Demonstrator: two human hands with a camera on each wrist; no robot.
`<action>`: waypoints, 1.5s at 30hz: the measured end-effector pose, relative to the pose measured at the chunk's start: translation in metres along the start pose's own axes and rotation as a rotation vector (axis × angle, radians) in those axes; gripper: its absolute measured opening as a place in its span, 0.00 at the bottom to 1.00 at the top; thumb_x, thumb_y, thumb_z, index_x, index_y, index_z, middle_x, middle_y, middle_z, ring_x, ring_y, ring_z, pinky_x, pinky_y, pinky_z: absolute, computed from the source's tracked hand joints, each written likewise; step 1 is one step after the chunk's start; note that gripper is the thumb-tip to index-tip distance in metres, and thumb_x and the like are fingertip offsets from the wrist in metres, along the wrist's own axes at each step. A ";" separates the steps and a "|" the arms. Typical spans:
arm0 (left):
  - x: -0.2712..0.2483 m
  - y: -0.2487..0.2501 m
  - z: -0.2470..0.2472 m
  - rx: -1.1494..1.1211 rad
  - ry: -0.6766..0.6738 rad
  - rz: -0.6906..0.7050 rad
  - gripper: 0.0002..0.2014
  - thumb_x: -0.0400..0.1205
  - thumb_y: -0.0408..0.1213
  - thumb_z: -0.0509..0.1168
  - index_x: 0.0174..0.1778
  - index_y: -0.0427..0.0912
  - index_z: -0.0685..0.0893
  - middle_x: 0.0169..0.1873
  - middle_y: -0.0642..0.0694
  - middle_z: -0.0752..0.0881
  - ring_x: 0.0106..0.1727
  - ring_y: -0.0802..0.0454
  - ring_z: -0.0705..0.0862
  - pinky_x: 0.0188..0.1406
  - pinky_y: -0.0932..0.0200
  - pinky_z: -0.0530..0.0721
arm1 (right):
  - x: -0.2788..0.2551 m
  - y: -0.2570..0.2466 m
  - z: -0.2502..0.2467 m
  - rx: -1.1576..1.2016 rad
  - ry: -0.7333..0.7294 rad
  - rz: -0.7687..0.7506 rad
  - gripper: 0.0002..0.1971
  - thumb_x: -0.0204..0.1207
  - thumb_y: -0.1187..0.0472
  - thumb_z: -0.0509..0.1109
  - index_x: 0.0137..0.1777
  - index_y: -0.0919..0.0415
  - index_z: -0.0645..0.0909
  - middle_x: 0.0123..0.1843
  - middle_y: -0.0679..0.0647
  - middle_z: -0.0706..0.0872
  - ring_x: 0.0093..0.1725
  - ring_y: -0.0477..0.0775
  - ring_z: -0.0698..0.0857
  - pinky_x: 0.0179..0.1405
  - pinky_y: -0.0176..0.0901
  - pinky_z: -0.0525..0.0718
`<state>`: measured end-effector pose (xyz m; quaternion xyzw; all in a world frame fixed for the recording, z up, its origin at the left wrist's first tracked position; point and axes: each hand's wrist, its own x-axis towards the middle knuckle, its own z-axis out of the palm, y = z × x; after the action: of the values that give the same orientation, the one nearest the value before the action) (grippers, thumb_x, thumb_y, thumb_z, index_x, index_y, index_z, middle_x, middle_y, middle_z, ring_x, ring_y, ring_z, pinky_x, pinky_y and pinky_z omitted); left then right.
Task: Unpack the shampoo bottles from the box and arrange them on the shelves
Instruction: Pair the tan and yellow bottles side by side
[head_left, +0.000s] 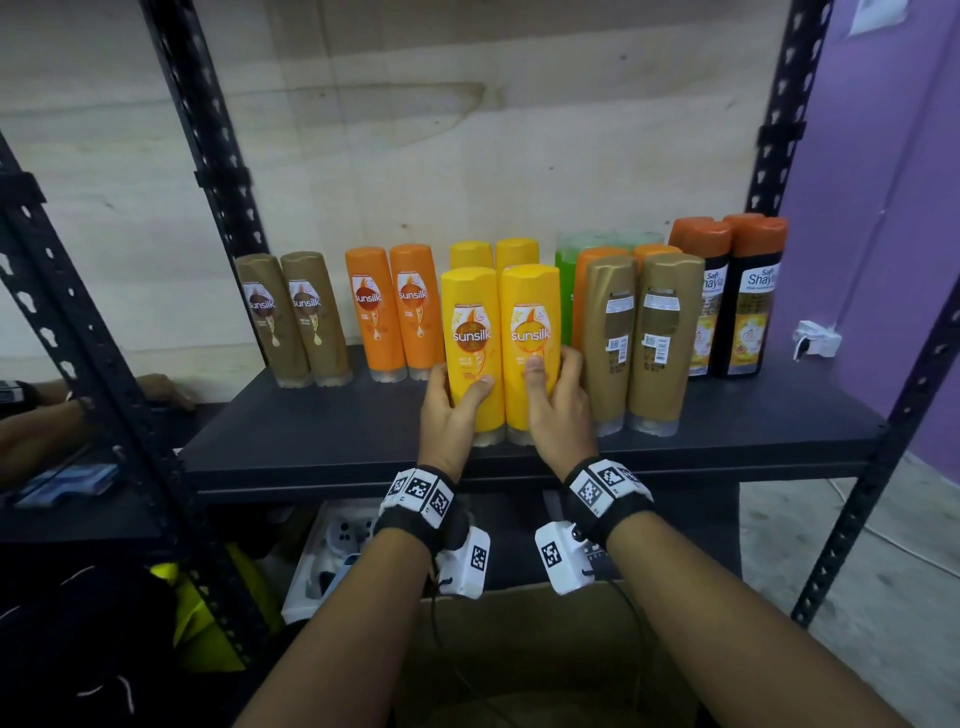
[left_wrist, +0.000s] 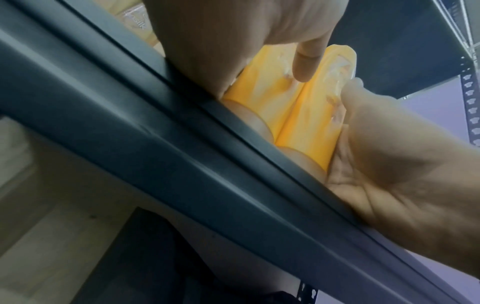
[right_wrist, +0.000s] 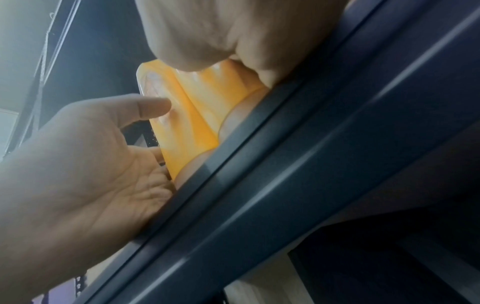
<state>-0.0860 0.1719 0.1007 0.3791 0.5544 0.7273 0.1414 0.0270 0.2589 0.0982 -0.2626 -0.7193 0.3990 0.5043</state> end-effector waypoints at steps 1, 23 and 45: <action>-0.003 0.001 0.000 0.029 0.003 0.002 0.26 0.74 0.57 0.74 0.69 0.60 0.80 0.65 0.55 0.89 0.66 0.55 0.87 0.70 0.40 0.84 | 0.000 -0.001 -0.001 0.013 -0.010 0.000 0.25 0.82 0.26 0.51 0.71 0.37 0.63 0.64 0.45 0.84 0.56 0.48 0.86 0.54 0.45 0.80; 0.012 0.056 -0.022 0.918 -0.184 0.065 0.39 0.80 0.63 0.71 0.80 0.45 0.67 0.74 0.40 0.82 0.72 0.37 0.83 0.67 0.36 0.84 | 0.009 -0.050 -0.022 -0.364 -0.135 -0.057 0.61 0.77 0.50 0.80 0.90 0.49 0.31 0.88 0.58 0.59 0.81 0.65 0.72 0.74 0.65 0.76; 0.102 0.020 -0.006 0.900 -0.200 -0.099 0.32 0.79 0.52 0.78 0.74 0.46 0.74 0.69 0.43 0.85 0.68 0.39 0.85 0.63 0.48 0.80 | 0.072 -0.031 0.018 -0.462 -0.128 0.177 0.54 0.81 0.62 0.75 0.89 0.52 0.34 0.88 0.60 0.55 0.80 0.69 0.72 0.76 0.67 0.72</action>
<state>-0.1550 0.2247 0.1588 0.4443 0.8159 0.3666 0.0501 -0.0144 0.2926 0.1584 -0.4071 -0.7961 0.2826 0.3473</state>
